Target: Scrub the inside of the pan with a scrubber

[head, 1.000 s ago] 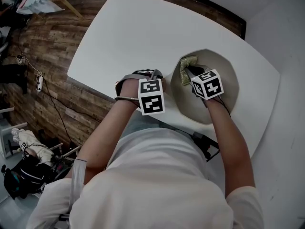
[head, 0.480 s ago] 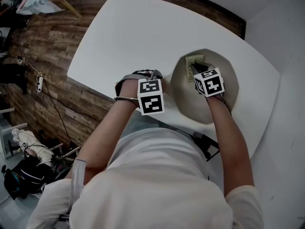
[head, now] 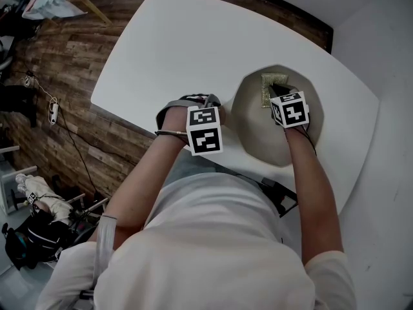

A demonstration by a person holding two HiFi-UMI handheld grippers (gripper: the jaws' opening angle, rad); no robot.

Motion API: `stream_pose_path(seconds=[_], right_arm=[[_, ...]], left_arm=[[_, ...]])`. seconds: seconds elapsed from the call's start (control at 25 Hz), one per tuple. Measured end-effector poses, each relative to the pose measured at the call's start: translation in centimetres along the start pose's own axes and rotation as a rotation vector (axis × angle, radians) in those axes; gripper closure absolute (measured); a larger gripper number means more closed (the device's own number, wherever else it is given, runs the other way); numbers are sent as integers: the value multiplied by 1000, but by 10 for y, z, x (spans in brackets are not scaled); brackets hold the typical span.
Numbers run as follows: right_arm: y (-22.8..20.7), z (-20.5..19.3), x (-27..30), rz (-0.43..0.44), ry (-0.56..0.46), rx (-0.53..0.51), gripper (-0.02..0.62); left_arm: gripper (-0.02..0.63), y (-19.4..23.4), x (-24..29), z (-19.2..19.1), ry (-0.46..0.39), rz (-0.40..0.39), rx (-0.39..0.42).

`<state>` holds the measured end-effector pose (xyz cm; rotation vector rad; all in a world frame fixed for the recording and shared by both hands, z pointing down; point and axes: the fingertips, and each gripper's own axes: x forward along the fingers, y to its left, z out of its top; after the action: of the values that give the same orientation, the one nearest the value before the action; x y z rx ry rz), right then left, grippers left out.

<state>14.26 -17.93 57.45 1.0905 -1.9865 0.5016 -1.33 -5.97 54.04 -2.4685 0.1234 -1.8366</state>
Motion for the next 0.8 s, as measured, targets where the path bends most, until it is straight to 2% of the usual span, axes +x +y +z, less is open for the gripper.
stream_pose_path(seconds=[0.48,0.8], right_arm=[[-26,-16,-9,-71,59,20,558],[-37,-29,-17,-107,127,-5,560]], left_arm=[[360,-1,-1,0,-5,-5,2],[362,-2,-1,0,-8,-6,0]])
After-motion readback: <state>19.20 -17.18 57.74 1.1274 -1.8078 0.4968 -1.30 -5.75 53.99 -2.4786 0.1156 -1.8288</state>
